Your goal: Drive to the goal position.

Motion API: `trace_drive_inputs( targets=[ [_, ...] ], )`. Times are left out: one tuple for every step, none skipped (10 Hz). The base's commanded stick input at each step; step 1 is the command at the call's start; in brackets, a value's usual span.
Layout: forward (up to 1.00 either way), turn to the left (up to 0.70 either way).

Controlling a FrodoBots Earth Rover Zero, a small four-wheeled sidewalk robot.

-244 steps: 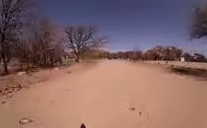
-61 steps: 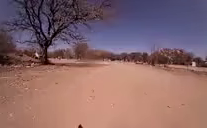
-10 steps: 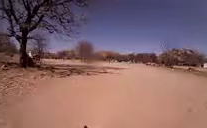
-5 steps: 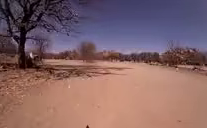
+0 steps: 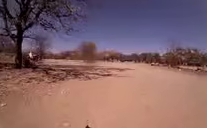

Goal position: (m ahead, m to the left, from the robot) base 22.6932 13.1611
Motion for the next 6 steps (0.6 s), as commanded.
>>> trace_drive_inputs(
  targets=[
    [1.00, 0.00],
    [1.00, 0.00],
    [1.00, 0.00],
    [1.00, 0.00],
    [1.00, 0.00],
    [1.00, 0.00]
  ],
)
